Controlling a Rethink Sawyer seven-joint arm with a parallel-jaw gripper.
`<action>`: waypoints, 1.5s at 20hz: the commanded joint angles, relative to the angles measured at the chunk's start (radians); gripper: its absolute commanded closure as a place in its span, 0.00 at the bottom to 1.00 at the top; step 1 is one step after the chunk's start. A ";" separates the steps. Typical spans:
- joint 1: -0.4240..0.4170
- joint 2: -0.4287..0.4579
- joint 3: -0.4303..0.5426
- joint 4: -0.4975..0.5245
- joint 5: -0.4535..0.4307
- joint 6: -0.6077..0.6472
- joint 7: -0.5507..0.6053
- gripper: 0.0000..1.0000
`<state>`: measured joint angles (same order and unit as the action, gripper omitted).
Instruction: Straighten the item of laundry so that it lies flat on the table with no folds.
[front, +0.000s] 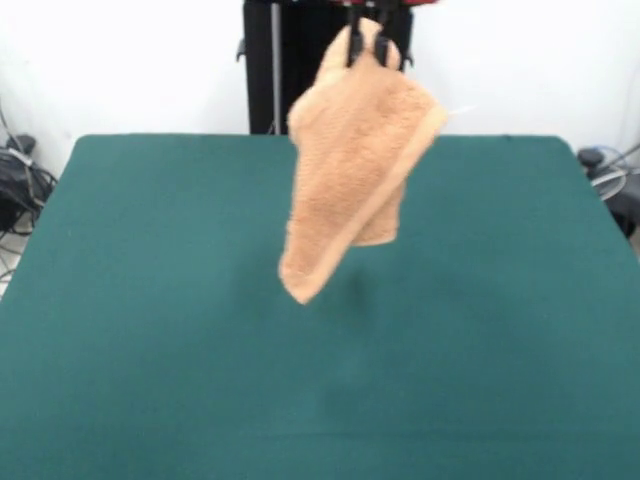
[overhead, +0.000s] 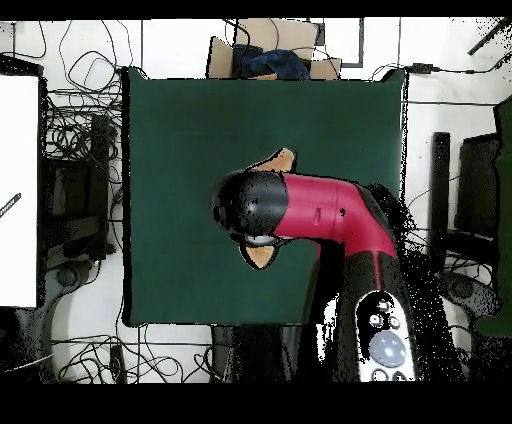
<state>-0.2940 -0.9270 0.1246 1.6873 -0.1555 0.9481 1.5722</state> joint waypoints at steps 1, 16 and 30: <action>0.074 0.021 0.043 0.076 0.006 -0.095 0.145 1.00; 0.261 0.101 -0.049 0.107 0.078 -0.261 0.351 1.00; 0.348 0.146 -0.099 0.115 0.112 -0.353 0.371 0.00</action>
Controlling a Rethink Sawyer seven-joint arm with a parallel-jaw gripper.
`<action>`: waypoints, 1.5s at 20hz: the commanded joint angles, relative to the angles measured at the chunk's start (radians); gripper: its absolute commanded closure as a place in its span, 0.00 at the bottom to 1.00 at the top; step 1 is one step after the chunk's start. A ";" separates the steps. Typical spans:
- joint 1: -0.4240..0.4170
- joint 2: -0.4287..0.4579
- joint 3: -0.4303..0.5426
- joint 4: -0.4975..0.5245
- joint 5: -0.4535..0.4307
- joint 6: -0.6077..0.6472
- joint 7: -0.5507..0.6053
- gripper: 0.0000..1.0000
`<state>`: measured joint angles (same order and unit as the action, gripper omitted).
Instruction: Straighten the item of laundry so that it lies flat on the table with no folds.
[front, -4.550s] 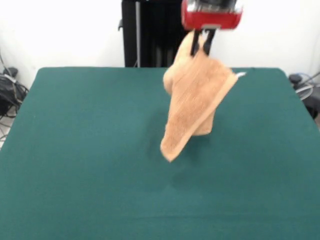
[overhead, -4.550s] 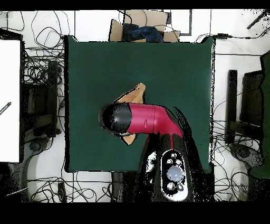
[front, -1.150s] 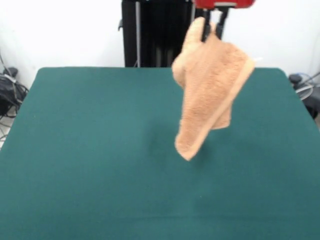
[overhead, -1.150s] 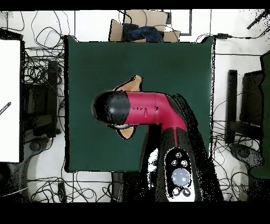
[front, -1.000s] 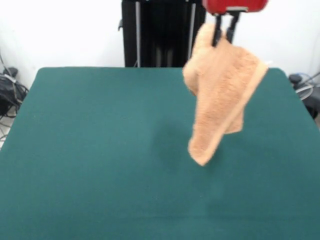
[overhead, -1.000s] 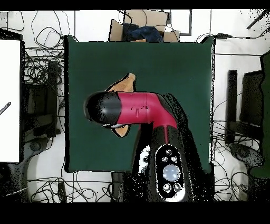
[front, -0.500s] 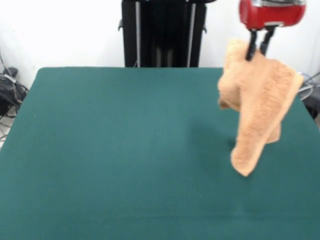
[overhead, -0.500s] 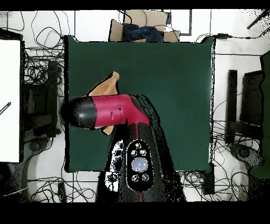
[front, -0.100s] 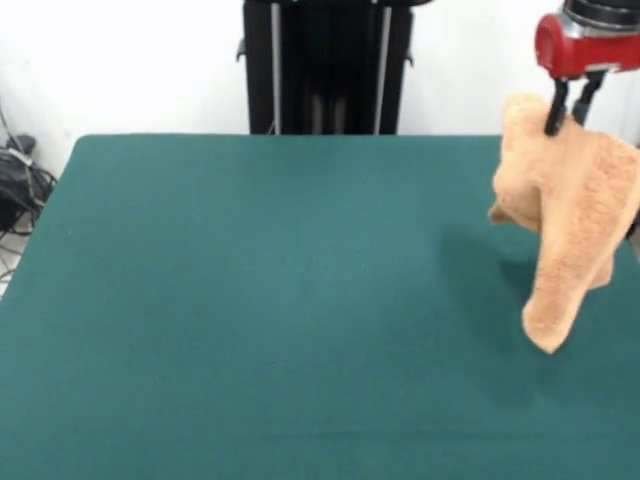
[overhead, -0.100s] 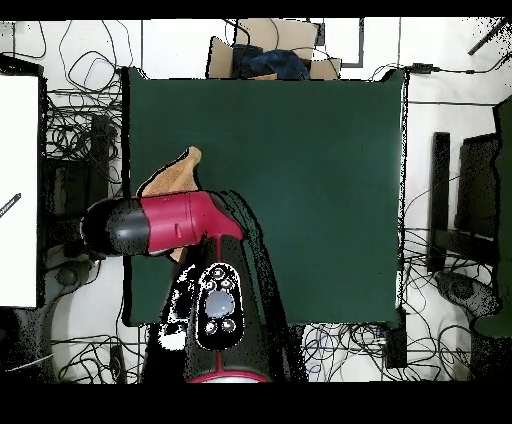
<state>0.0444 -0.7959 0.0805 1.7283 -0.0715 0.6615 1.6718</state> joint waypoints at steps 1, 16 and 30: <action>0.011 0.016 -0.056 0.072 0.025 -0.068 0.268 0.00; 0.002 0.030 -0.062 0.068 0.060 -0.068 0.258 0.00; 0.070 0.101 -0.151 0.080 0.057 -0.072 0.278 0.00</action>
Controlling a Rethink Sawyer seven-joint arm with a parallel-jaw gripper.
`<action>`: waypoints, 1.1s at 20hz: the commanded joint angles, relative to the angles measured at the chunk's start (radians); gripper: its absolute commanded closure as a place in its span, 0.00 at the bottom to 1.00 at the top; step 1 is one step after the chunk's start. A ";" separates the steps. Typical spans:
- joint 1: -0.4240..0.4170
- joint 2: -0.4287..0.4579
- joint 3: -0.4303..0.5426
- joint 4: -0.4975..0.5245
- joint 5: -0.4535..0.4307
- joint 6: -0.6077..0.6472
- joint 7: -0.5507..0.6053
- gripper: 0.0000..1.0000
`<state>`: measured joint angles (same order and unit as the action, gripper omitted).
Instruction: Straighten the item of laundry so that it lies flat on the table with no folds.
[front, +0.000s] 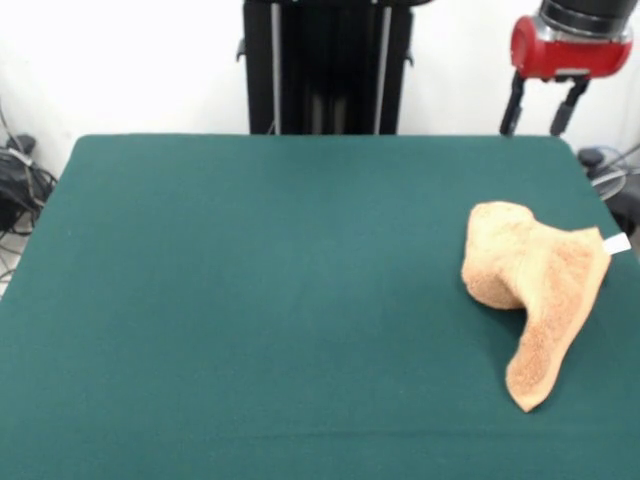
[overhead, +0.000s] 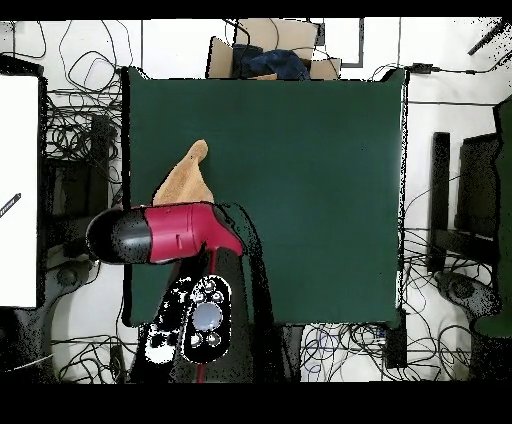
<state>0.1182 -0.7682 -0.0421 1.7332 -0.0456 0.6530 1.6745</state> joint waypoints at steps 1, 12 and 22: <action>-0.009 0.088 -0.022 0.080 0.035 -0.076 0.269 0.00; 0.008 0.155 -0.038 0.085 0.035 -0.134 0.261 0.00; -0.013 0.160 -0.033 0.099 0.044 -0.165 0.239 0.00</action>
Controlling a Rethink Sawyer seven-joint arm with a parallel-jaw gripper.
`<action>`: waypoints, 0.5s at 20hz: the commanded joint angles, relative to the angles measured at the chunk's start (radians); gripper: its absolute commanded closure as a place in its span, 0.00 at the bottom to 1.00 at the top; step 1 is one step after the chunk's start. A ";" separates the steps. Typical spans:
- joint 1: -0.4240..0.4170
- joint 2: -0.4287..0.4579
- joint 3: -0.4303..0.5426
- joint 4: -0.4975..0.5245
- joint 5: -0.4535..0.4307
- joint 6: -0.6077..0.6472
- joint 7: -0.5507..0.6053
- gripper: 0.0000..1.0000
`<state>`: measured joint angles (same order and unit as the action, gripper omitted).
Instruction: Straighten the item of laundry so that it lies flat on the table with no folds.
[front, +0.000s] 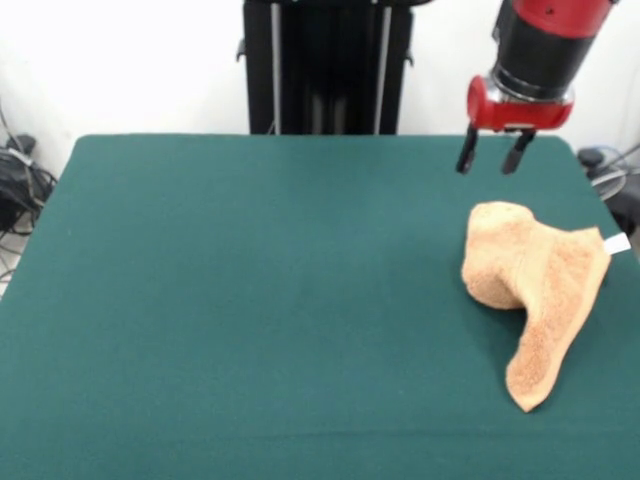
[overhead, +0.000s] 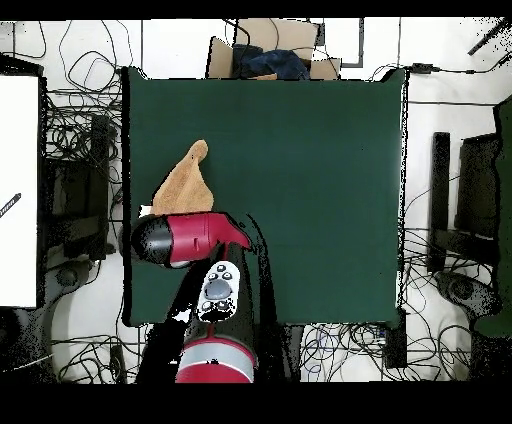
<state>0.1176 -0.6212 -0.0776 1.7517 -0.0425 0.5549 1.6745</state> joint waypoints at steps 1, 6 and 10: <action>-0.009 0.011 -0.001 0.079 0.040 -0.062 0.239 0.00; -0.005 0.037 -0.005 0.062 0.031 -0.052 0.231 0.00; 0.010 0.050 -0.032 0.049 0.013 -0.028 0.231 0.00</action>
<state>0.1182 -0.6052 -0.0812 1.7517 -0.0425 0.5497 1.6745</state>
